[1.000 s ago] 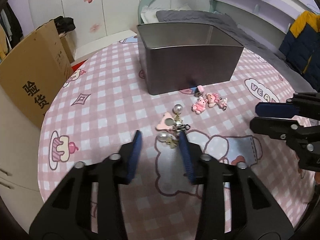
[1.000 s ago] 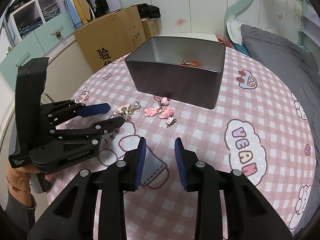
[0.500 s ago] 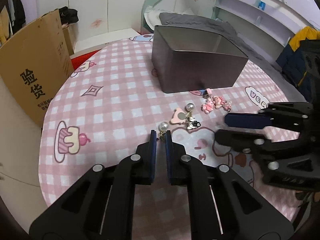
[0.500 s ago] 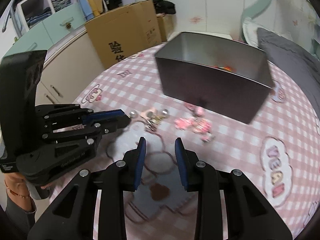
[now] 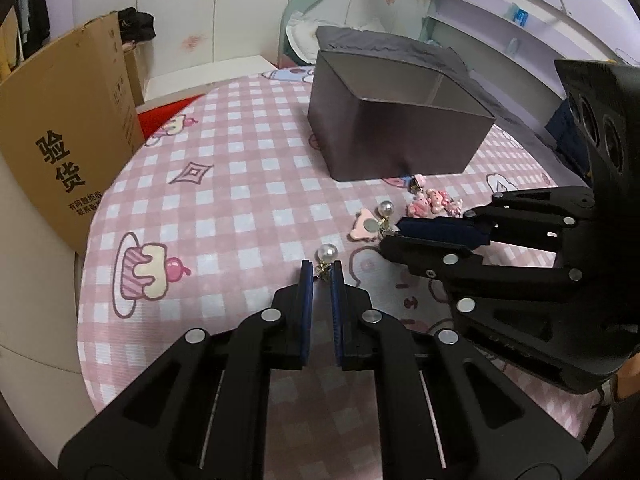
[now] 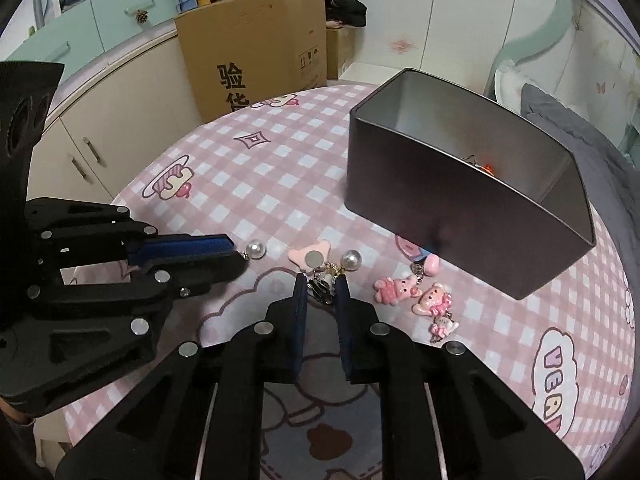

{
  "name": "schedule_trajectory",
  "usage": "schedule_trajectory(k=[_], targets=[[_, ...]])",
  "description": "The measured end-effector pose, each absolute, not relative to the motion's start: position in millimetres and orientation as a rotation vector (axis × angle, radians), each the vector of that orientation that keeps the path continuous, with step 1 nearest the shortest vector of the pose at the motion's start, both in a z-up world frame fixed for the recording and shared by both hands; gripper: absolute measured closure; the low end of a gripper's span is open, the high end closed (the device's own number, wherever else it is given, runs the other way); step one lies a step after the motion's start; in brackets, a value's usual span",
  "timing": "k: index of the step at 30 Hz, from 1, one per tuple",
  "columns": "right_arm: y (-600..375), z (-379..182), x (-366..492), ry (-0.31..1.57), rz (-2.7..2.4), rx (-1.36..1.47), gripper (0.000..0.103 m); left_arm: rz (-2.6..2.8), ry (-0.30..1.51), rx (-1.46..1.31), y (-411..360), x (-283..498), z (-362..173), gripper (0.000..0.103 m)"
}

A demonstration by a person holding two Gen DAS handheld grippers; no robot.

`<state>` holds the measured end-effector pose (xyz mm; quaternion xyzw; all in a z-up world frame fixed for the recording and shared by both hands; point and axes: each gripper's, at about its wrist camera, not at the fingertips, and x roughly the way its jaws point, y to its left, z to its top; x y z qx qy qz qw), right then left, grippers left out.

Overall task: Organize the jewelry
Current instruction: 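Carry the pearl earring to the box while the right grasps another earring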

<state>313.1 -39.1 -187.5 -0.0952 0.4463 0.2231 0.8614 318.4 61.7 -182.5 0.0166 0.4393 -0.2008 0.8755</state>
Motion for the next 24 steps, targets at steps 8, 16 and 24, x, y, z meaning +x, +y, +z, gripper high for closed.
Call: schedule_trajectory(k=[8,16,24], targets=[[-67.3,-158.5,300.8,0.888,0.48,-0.13,0.091,-0.48,0.897,-0.048,66.4,318.5,-165.3,0.094],[-94.6,-122.9,297.1,0.827,0.467,-0.073,0.091,-0.564,0.851,-0.115,55.7,327.0,-130.7,0.094],[-119.5,-97.2,315.8,0.787,0.428,-0.028,0.091,-0.659,0.832,-0.106,17.5,356.0,-93.8,0.094]])
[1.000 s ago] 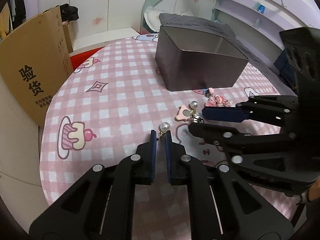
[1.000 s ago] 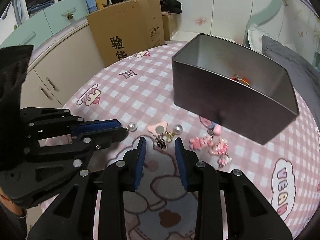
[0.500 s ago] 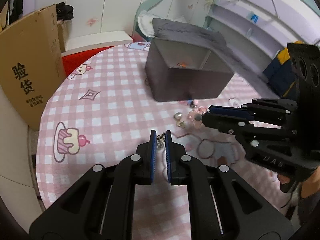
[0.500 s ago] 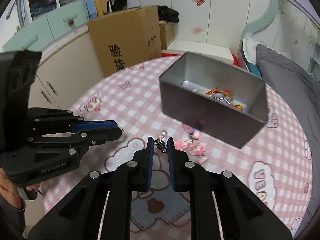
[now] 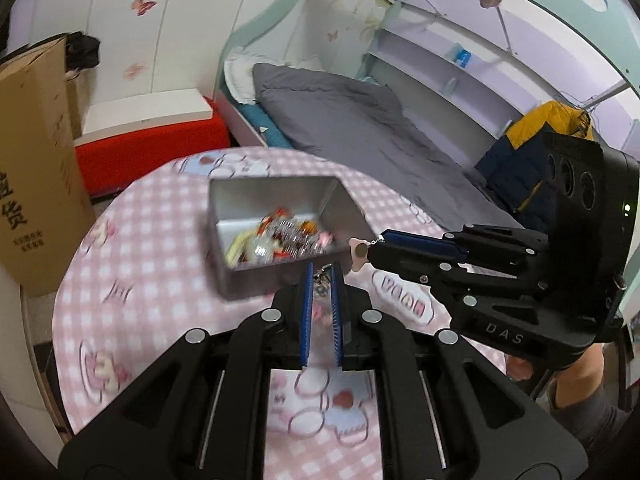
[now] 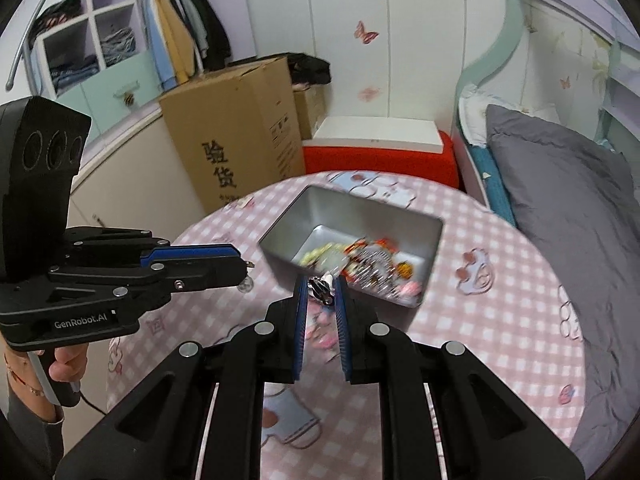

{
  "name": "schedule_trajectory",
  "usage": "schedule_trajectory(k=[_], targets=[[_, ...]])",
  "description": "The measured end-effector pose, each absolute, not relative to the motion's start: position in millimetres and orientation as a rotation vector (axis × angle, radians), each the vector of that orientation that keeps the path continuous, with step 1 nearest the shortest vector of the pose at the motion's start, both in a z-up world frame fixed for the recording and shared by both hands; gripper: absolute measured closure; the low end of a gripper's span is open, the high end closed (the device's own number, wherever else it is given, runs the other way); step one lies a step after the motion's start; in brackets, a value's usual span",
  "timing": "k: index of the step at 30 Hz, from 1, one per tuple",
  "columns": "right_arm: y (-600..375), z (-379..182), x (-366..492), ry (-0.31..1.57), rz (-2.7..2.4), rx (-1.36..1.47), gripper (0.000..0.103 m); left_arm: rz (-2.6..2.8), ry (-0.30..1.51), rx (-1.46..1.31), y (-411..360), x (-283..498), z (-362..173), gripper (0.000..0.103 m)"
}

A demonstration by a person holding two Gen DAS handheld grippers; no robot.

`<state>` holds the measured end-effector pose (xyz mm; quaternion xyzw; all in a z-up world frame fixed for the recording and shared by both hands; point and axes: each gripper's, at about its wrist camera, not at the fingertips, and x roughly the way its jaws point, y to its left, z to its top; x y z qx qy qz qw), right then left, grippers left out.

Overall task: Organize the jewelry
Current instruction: 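Carry the pearl earring to the box while the right grasps another earring, then lower both earrings into the box and open both grippers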

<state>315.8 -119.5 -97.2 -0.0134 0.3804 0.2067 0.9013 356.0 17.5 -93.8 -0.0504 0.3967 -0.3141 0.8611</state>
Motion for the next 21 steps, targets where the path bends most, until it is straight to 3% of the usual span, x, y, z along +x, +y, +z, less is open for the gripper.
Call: schedule_trajectory(k=[21], targets=[[-143.9,-125.5,367.5,0.869,0.377,0.018,0.091,-0.566,0.986,-0.092,-19.5,426.0,-139.0,0.093]])
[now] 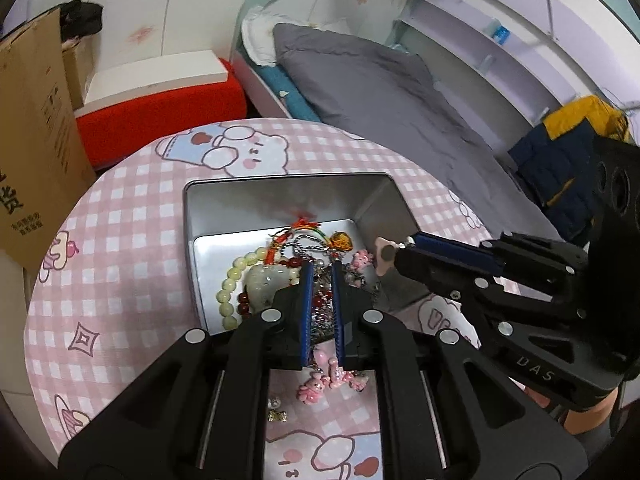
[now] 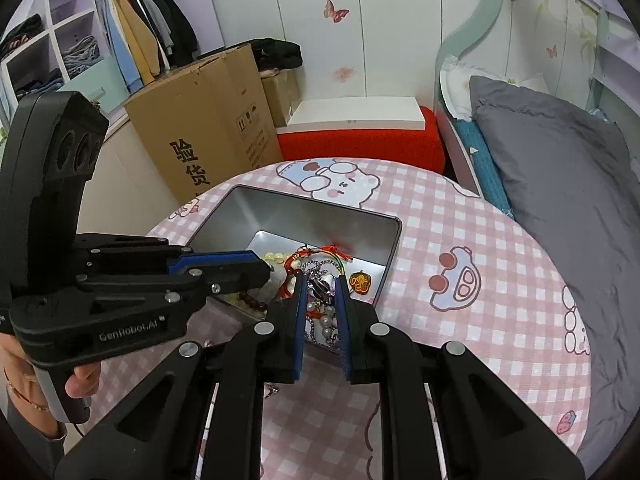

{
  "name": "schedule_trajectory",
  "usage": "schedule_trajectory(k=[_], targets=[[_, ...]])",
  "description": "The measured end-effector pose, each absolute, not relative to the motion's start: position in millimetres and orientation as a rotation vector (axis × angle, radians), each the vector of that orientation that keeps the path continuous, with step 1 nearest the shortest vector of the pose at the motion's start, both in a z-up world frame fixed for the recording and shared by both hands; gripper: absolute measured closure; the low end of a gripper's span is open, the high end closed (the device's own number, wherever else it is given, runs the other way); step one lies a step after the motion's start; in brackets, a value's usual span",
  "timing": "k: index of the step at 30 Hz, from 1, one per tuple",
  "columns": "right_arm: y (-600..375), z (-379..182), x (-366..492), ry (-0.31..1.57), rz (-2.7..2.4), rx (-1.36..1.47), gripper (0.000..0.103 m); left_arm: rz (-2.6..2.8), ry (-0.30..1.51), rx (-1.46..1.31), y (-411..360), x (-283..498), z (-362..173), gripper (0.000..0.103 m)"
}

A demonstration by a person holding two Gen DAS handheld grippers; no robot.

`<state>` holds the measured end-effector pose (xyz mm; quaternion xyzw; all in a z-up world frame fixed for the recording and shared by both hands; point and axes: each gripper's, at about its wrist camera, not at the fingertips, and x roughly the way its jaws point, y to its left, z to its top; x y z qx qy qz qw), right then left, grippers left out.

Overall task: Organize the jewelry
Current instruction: 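Lower both earrings into the box and open both grippers, then grasp a small gold earring with the left gripper while the right grasps a pink charm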

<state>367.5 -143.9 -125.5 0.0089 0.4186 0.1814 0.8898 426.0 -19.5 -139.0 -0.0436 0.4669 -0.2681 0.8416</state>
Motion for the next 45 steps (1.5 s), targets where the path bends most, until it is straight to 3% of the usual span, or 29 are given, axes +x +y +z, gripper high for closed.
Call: schedule_trajectory(k=[6,10,11,32,45], targets=[[-145.3,-128.3,370.6,0.879,0.382,0.028,0.091,-0.545,1.003,-0.09,-17.4,428.8,-141.9,0.091],[-147.2,-130.7,372.1,0.887,0.386,0.042,0.091,-0.556,0.985,-0.097,-16.7,426.6,-138.1,0.055],[-147.4,-130.9,372.4,0.888,0.386,0.043,0.091,-0.555,0.978,-0.097,-16.5,425.1,-135.9,0.053],[-147.2,-97.2,333.4,0.832,0.398,0.03,0.09,-0.528,0.861,-0.037,-2.6,371.4,-93.5,0.053],[-139.3,-125.1,296.4,0.856,0.381,-0.002,0.082,-0.458,0.906,0.029,18.2,334.9,-151.5,0.053]])
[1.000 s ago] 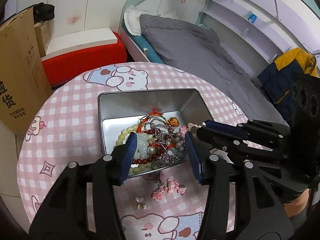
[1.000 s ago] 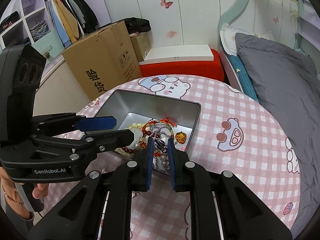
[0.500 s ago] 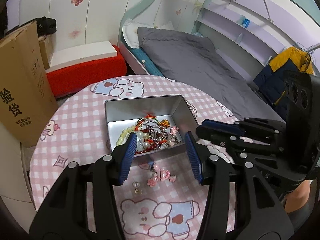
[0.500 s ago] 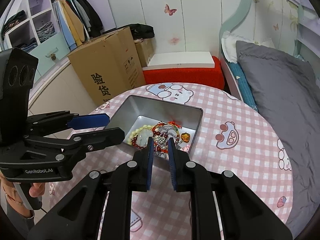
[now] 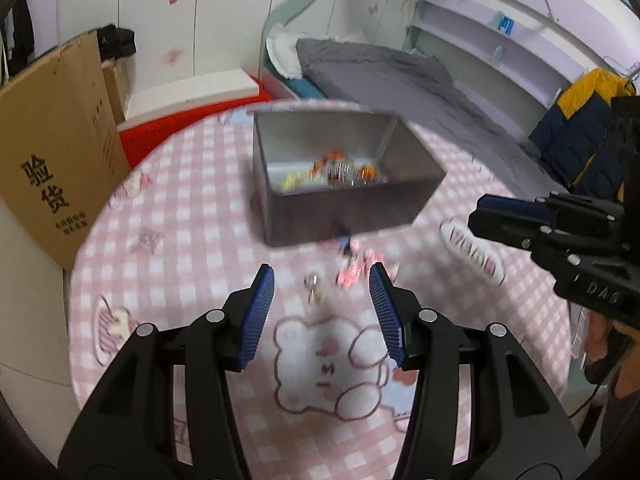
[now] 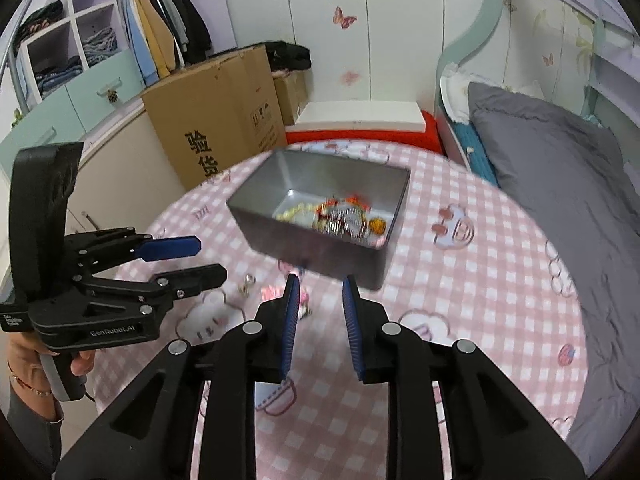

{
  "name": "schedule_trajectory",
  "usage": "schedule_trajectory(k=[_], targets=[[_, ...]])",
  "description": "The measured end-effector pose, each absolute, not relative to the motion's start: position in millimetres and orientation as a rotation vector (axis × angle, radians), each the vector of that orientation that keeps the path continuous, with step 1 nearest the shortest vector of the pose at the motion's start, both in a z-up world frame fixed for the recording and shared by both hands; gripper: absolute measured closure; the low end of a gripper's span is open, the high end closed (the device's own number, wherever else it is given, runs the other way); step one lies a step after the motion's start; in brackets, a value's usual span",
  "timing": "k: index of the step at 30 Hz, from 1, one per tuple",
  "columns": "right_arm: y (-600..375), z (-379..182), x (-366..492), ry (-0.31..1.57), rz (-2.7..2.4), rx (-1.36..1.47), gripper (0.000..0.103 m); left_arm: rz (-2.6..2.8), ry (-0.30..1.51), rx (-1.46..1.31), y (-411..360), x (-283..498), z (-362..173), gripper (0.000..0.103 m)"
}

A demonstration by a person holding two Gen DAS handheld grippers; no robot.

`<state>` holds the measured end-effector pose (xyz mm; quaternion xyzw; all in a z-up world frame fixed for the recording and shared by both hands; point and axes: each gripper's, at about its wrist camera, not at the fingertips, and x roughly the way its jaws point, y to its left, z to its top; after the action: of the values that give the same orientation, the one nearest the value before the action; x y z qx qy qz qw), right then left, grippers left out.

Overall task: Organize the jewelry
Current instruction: 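Grasp a small gold earring with the left gripper while the right grasps a pink charm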

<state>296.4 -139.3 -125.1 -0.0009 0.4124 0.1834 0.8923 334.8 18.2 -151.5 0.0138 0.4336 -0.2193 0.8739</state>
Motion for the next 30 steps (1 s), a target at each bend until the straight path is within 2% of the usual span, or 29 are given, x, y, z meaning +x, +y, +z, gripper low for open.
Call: schedule_trajectory(k=[10,14,19,23,30], targets=[[-135.6,-165.0,295.9,0.937,0.381,0.025,0.082,-0.429,0.91,0.074,9.9,333.8,-180.0,0.054],[-134.4,-170.6,298.1,0.95,0.381,0.027,0.081,-0.41,0.906,0.112,4.1,336.2,-184.6,0.068],[-131.3,-175.5,302.2,0.958,0.385,0.023,0.078,-0.407,0.895,0.177,-3.4,337.2,-185.7,0.076],[-123.6,-181.4,306.0,0.97,0.396,0.009,0.075,-0.438,0.89,0.191,-7.7,335.8,-184.9,0.091],[-113.7,-184.4,313.6,0.964,0.392,-0.019,0.071,-0.45,0.89,0.149,-2.1,334.9,-182.5,0.091]])
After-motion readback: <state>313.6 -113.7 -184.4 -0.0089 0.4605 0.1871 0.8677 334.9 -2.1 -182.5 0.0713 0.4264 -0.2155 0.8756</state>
